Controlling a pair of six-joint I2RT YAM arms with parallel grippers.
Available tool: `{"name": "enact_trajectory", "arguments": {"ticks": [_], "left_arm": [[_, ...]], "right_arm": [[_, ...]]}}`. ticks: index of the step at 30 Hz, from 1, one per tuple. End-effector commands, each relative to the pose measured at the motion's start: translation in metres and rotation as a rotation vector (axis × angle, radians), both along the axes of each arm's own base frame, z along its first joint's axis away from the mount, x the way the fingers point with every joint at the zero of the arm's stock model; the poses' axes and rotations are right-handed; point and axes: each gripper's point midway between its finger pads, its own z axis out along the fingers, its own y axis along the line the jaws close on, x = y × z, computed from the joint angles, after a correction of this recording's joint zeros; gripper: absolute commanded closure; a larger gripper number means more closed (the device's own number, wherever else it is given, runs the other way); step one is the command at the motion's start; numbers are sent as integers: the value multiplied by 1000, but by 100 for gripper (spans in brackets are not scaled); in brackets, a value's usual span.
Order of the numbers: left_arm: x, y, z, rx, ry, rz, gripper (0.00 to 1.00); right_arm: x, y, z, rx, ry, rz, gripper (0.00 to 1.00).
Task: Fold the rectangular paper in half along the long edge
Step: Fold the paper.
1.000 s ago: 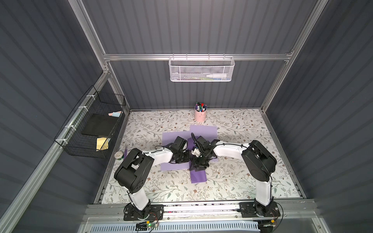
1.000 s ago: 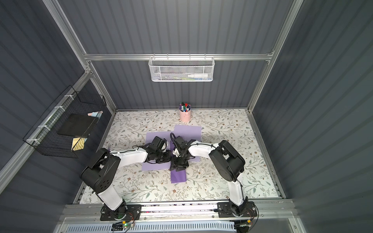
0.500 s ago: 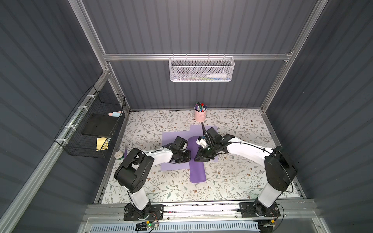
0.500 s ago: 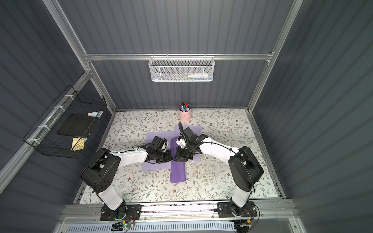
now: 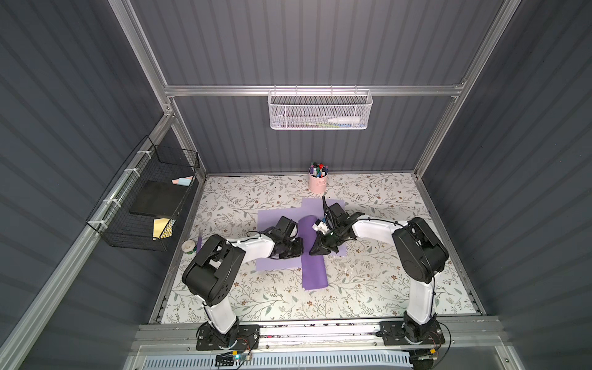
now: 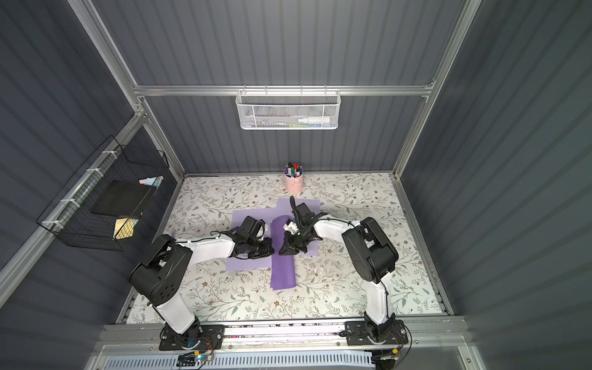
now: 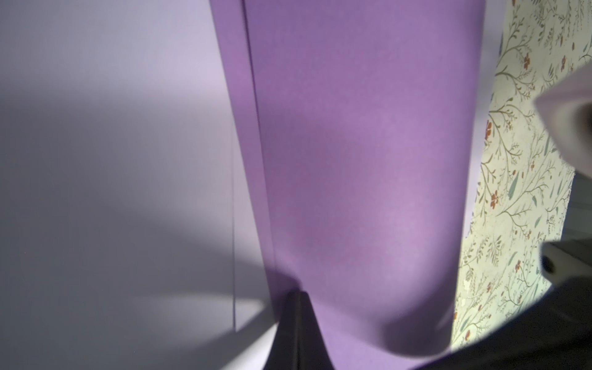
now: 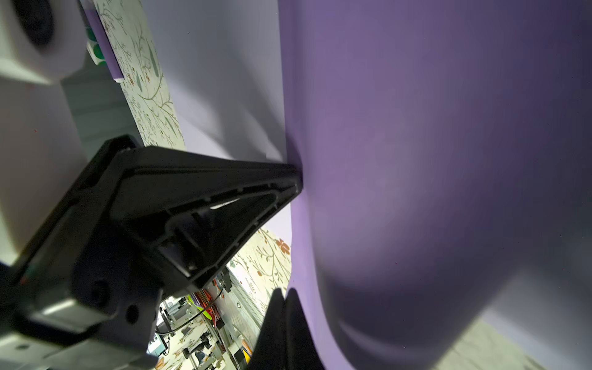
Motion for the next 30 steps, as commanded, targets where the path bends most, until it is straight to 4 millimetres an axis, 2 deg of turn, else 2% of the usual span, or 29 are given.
{"name": "enact_trajectory", "arguments": {"ticks": [1, 8, 13, 17, 21, 23, 26, 30], "left_arm": [[-19, 19, -31, 99, 90, -4, 98], [-19, 19, -34, 101, 97, -6, 98], [-19, 19, -34, 103, 99, -7, 98], [-20, 19, -34, 106, 101, -6, 98], [-20, 20, -34, 106, 100, -6, 98], [-20, 19, -34, 105, 99, -7, 98], [-19, 19, -35, 107, 100, -7, 98], [-20, 20, -35, 106, 100, -6, 98]], "right_arm": [[1, -12, -9, 30, 33, -44, 96], [-20, -48, -48, -30, 119, -103, 99], [-32, -74, -60, -67, 149, -143, 100], [-27, -85, -41, -69, 113, -153, 100], [-9, -92, -8, -68, 35, -158, 99], [4, -85, 10, -27, -6, -158, 96], [22, -64, 31, 64, -19, -140, 96], [42, -40, 29, 91, -21, -112, 97]]}}
